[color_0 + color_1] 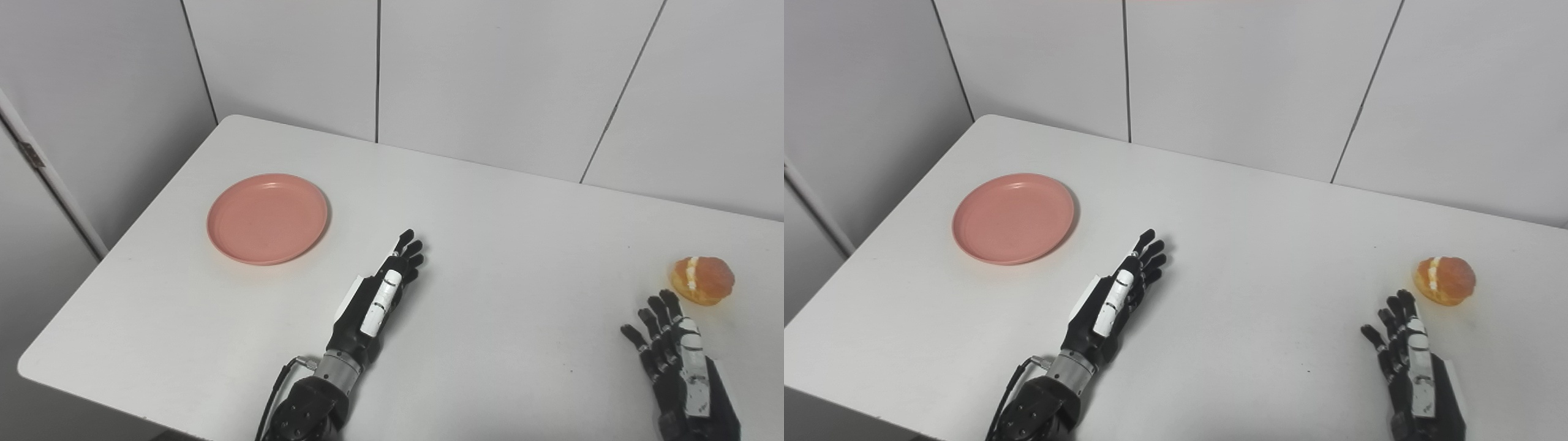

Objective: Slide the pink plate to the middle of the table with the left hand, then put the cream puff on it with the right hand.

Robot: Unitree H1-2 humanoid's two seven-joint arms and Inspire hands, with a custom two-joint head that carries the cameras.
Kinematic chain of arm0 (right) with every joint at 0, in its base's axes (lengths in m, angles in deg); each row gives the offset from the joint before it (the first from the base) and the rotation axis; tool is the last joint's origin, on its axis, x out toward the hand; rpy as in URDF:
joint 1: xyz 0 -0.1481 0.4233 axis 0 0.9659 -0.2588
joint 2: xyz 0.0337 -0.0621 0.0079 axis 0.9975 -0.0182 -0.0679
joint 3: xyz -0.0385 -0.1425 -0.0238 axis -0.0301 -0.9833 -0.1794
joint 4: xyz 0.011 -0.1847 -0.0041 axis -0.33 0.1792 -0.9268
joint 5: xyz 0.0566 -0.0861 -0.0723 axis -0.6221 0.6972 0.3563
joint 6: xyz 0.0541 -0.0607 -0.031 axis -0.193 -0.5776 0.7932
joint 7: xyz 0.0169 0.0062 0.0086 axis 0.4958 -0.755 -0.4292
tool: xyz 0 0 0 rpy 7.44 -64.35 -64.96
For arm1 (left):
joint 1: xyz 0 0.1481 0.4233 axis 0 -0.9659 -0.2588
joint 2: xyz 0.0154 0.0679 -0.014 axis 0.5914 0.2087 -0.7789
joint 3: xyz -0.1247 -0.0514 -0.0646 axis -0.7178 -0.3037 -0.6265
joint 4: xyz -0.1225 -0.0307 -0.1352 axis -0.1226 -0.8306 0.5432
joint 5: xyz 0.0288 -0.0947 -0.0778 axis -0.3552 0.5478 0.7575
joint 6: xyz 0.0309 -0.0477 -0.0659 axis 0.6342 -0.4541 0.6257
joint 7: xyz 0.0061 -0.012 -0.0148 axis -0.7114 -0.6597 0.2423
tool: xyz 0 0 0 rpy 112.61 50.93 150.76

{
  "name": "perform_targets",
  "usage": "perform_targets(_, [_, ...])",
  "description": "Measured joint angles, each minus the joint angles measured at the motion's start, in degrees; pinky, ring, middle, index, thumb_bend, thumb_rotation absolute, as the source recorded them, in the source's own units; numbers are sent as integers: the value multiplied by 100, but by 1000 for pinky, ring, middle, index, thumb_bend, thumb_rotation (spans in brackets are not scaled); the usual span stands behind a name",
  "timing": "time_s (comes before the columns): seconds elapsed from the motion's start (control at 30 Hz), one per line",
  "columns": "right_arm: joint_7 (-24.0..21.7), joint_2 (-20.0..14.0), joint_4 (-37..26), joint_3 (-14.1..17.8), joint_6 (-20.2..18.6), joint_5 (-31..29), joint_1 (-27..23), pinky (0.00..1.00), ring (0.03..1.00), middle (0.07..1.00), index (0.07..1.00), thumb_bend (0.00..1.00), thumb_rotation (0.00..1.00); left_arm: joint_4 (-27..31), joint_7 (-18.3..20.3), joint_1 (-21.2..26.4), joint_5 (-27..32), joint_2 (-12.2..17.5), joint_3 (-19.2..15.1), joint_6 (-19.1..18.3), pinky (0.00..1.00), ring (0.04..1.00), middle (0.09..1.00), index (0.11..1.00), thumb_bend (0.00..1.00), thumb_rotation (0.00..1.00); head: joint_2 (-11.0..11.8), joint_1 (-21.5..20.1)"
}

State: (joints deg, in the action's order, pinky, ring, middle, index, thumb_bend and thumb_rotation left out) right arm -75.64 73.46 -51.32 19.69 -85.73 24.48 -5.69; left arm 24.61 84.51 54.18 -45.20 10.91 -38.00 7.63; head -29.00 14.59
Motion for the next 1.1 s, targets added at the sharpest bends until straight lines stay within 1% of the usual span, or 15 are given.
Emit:
perform_targets(0.4, [48,45,-103,-58,-1,79,60,1000,1000,1000,1000,230,1000,6,-4,-3,29,1,-36,1,971,963,977,971,503,1000,18,-18])
perform_targets(0.8, [151,135,-170,-130,-3,79,74,1000,1000,1000,1000,226,1000,133,12,-59,96,44,-113,-17,996,969,979,973,510,1000,35,-44])
perform_targets(0.93, [167,138,-183,-157,-4,95,75,1000,1000,1000,1000,226,1000,201,36,-59,94,111,-101,-17,982,967,979,972,521,1000,35,-53])
perform_targets(1.03, [175,137,-192,-166,-4,135,76,1000,1000,1000,1000,229,1000,289,51,-87,97,223,-111,-43,965,966,982,977,524,1000,35,-53])
perform_targets(1.1, [186,137,-193,-166,-5,151,76,1000,1000,1000,1000,232,1000,343,53,-106,99,289,-153,-123,964,966,983,973,540,1000,35,-44])
